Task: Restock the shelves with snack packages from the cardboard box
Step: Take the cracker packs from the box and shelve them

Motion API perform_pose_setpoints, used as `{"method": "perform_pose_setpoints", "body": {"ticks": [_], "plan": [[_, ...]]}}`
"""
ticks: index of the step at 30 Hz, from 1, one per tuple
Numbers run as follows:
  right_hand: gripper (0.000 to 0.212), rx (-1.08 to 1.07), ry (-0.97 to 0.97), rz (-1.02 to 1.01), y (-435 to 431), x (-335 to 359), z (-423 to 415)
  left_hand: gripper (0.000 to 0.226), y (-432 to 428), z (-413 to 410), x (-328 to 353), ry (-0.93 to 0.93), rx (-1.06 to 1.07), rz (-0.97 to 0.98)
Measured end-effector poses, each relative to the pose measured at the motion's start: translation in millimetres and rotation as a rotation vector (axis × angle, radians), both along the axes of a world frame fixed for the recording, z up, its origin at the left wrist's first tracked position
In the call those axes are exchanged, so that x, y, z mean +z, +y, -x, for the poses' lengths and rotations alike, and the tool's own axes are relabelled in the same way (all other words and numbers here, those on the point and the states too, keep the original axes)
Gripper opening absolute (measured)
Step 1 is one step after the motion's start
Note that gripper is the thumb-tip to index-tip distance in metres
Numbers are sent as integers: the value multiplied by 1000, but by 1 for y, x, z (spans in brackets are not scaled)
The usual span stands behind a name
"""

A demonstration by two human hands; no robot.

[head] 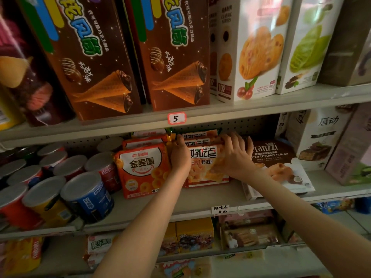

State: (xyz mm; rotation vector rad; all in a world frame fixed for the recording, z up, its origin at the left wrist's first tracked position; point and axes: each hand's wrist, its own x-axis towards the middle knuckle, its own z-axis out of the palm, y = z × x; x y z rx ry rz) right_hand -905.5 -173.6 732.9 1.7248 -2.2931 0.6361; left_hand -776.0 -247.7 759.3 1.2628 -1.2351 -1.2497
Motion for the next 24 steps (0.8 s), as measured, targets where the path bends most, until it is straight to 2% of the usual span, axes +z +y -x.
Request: {"method": "perform_pose_setpoints", "body": {"ticks": [3, 6, 10, 12, 14, 15, 17, 20, 22, 24], "plan": [[100, 14, 147, 150, 7, -6, -5, 48, 3, -1, 3, -51, -29, -13], [91, 5, 275, 261, 14, -16, -12, 51, 6, -4, -1, 7, -86, -144], [87, -20, 326, 298, 21, -21, -23, 35, 25, -13, -2, 35, -179, -306], [88, -44, 318, 273, 22, -23, -26, 43, 39, -16, -7, 23, -201, -338], [79, -67, 304, 265, 22, -23, -28, 60, 53, -20, -11, 17, -218, -347], [74, -79, 302, 245, 23, -22, -29, 61, 59, -22, -12, 5, -238, -348], [66, -87, 281, 190, 24, -21, -31, 44, 68, -25, -14, -31, -302, -320], [57, 22, 147, 80, 25, -19, -35, 27, 70, -27, -16, -104, -363, -306], [38, 109, 16, -142, 25, -21, -38, 25, 65, -29, -18, -150, -347, -299], [28, 187, -83, -279, 25, -23, -41, 34, 59, -31, -20, -187, -319, -274]]}}
